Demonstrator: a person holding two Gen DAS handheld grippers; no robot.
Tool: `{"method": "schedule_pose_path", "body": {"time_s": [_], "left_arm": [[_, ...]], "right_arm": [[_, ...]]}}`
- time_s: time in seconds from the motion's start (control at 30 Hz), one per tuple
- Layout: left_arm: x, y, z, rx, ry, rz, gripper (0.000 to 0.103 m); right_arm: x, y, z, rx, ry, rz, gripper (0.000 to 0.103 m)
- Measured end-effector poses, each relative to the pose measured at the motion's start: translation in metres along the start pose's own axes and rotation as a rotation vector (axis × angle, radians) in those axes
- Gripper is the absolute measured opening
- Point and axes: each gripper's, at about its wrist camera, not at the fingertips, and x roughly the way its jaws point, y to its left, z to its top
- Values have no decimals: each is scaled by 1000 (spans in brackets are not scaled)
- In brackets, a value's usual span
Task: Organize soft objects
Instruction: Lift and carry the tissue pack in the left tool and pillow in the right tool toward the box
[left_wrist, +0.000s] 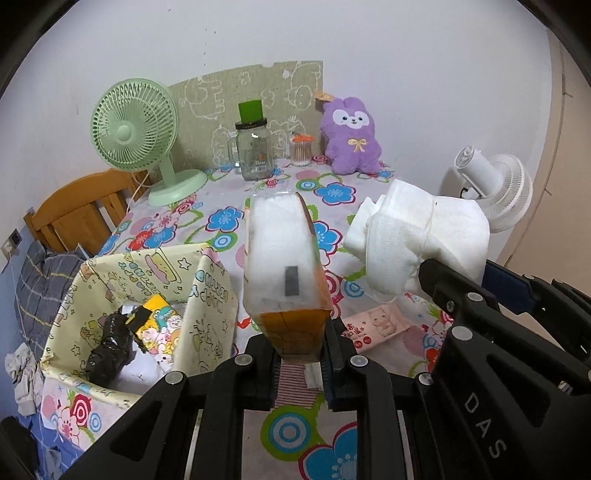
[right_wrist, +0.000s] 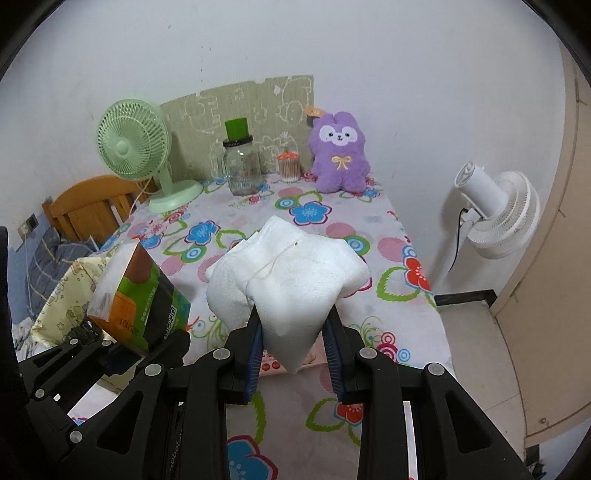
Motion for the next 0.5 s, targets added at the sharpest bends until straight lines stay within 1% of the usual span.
{"method": "schedule_pose_path", "body": {"time_s": [0.5], "left_arm": [[-48, 11, 1, 22, -74, -31, 16]], "right_arm": [[-54, 14, 2, 16, -71, 0, 33]]}}
